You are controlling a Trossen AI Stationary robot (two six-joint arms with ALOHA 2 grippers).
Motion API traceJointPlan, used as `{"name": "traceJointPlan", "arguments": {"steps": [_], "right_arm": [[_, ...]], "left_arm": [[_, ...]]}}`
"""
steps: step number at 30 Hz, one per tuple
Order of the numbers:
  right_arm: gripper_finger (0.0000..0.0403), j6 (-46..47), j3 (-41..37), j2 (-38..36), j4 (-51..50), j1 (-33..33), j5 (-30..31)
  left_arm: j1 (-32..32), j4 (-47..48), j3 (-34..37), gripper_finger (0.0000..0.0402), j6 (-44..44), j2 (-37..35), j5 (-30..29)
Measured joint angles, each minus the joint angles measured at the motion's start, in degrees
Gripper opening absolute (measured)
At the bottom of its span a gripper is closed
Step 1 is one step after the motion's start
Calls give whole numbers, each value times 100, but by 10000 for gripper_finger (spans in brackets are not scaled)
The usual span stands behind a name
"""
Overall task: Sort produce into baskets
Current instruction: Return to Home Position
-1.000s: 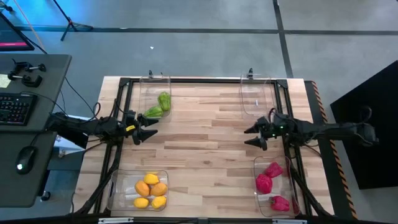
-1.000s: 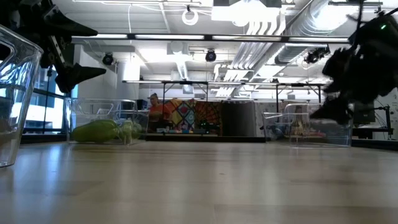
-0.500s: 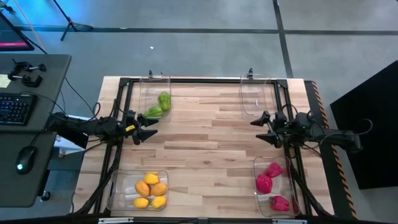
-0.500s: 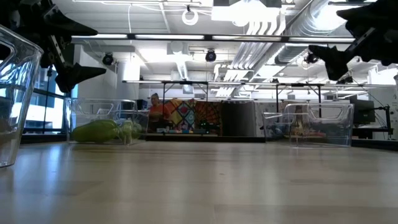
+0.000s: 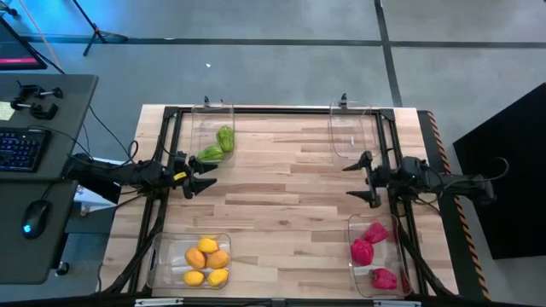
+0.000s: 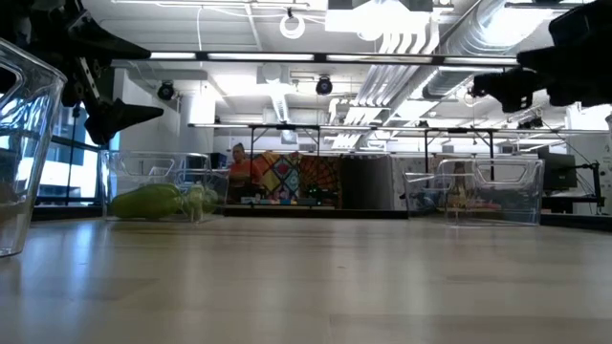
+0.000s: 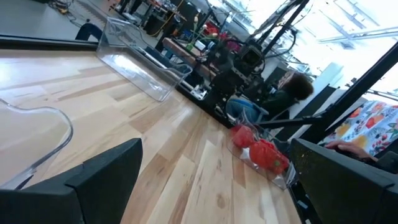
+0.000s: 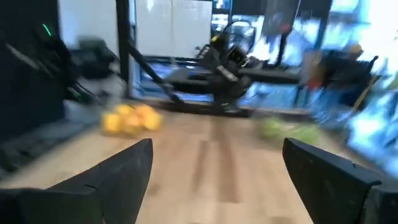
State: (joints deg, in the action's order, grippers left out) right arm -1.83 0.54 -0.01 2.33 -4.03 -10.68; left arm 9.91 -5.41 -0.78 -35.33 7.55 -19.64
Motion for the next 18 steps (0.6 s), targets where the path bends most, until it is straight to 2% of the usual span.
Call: {"name": "traceJointPlan", "arguments": {"steps": [2, 6, 18], "right_arm": [[349, -583, 0, 0, -55, 80, 374], [349, -8, 0, 0, -142, 89, 1063], [349, 59, -2, 0, -127, 87, 1011]], "left_arm": [[0, 0, 0, 395, 0, 0, 0], [0, 0, 0, 395, 0, 0, 0], [-1, 2, 0, 395, 0, 0, -1]]}}
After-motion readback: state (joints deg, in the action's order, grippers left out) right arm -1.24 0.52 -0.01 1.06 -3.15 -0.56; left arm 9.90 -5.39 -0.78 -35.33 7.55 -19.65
